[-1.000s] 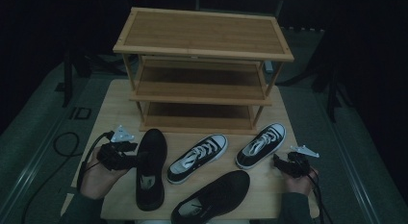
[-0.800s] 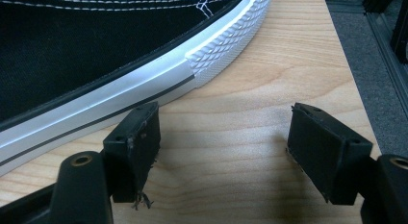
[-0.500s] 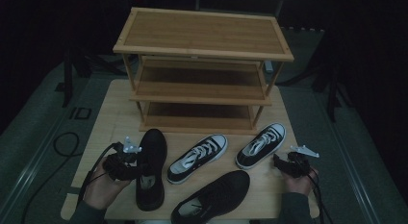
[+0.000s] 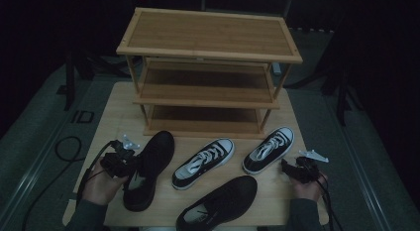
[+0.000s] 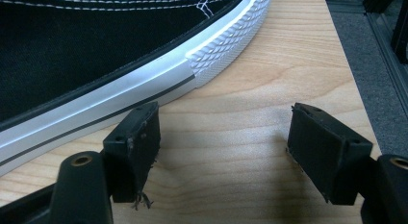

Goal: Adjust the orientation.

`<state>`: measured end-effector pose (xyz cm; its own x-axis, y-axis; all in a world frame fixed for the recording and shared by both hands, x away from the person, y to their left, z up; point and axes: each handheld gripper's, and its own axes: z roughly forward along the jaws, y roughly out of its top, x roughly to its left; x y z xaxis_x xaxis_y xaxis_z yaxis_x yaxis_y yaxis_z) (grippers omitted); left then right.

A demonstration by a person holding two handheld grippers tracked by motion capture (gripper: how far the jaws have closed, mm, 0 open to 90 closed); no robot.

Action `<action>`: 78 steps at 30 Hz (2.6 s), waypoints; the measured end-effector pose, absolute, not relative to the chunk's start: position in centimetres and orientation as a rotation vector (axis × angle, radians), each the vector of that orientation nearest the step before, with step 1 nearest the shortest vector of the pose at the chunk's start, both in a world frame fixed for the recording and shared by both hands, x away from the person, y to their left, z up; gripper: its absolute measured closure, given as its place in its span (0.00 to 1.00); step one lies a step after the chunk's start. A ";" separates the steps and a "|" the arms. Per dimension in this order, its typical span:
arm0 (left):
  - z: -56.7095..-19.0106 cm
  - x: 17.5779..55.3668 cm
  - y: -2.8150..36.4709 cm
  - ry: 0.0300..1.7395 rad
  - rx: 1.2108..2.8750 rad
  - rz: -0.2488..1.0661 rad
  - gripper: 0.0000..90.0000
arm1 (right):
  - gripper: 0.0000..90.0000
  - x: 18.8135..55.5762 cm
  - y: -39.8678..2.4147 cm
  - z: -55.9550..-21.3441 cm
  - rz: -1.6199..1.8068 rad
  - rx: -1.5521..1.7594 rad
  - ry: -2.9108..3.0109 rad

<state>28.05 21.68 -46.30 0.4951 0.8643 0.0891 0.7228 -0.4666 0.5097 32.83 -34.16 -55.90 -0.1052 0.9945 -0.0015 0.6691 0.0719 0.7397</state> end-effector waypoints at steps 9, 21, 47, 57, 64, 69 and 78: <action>-47.7 29.2 21.1 1.325 2.370 0.440 0.85 | 0.30 32.8 -34.2 -55.9 0.808 1.647 1.832; -47.6 29.6 22.1 1.368 2.227 0.328 0.96 | 0.30 32.8 -34.2 -55.9 0.809 1.647 1.833; -45.4 35.0 19.8 1.391 2.149 0.389 0.96 | 0.30 32.8 -34.2 -55.9 0.809 1.647 1.833; -46.6 38.4 19.3 1.506 2.064 0.446 0.96 | 0.29 32.8 -34.2 -55.9 0.810 1.646 1.835; -46.8 39.5 18.5 1.544 2.016 0.481 0.96 | 0.29 32.8 -34.1 -55.9 0.810 1.646 1.835; -47.1 40.2 18.4 1.607 1.948 0.493 0.96 | 0.29 32.8 -34.1 -55.9 0.810 1.645 1.837; -47.2 40.7 18.3 1.622 1.892 0.518 0.93 | 0.29 32.8 -34.1 -55.9 0.810 1.645 1.837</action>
